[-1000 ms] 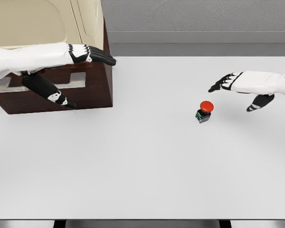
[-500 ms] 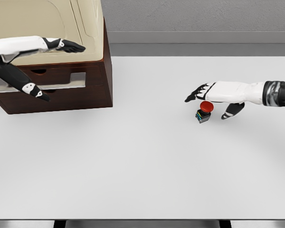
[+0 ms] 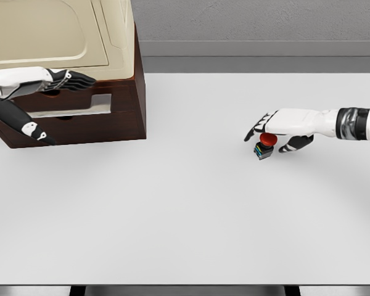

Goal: Open the cabinet drawer with left arm, and place a switch into the drawer with right arm

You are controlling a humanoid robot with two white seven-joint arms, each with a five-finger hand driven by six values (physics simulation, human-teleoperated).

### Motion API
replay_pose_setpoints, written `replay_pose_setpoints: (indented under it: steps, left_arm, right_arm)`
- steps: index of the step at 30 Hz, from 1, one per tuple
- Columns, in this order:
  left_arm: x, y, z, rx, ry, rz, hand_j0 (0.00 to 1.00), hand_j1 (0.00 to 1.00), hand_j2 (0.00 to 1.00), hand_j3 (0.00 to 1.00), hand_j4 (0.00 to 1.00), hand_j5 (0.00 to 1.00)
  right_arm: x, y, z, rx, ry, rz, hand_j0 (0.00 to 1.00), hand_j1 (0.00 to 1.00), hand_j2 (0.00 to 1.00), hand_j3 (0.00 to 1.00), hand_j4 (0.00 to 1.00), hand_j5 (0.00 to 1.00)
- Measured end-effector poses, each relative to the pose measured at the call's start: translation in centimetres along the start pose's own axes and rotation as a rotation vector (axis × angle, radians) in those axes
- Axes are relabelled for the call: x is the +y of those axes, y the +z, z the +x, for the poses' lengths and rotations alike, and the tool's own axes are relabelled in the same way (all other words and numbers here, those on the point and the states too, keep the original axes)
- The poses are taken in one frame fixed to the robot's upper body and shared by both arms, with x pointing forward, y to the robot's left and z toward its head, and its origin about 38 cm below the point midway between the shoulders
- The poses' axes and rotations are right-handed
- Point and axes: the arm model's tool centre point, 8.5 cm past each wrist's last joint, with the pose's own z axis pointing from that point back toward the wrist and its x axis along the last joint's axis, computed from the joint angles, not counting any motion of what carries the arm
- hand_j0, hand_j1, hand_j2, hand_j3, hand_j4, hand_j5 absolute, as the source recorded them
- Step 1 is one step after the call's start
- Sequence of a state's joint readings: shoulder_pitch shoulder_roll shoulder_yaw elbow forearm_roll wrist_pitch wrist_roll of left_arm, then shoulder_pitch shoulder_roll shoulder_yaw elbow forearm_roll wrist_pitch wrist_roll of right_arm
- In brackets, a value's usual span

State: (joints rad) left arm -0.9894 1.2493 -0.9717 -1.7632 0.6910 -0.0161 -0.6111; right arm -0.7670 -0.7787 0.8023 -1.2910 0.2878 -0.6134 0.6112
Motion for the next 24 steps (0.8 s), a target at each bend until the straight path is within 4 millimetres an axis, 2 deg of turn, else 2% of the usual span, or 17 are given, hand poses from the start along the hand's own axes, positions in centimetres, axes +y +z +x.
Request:
replay_pose_setpoints:
  steps: [3, 12, 17, 24]
  left_arm:
    - [0.1, 0.1, -0.4, 0.035, -0.010, 0.005, 1.00, 1.00, 1.00, 1.00, 1.00, 1.00]
    - [0.2, -0.2, -1.0, 0.090, 0.010, 0.006, 1.00, 1.00, 1.00, 1.00, 1.00, 1.00]
    - [-1.0, -0.3, -2.4, 0.108, 0.049, -0.007, 1.00, 1.00, 1.00, 1.00, 1.00, 1.00]
    - [0.4, 0.4, -2.3, 0.113, 0.035, 0.039, 1.00, 1.00, 1.00, 1.00, 1.00, 1.00]
  right_arm:
    - [0.2, -0.1, 0.1, -0.005, 0.000, 0.004, 0.72, 0.72, 0.72, 0.72, 0.72, 0.72]
    - [0.1, -0.3, 0.4, -0.012, 0.003, 0.004, 0.62, 0.62, 0.62, 0.62, 0.62, 0.62]
    - [0.0, -0.3, 0.4, -0.012, 0.005, 0.002, 0.54, 0.54, 0.54, 0.54, 0.54, 0.54]
    - [0.1, -0.4, 0.4, -0.012, 0.003, 0.004, 0.46, 0.46, 0.46, 0.46, 0.46, 0.46]
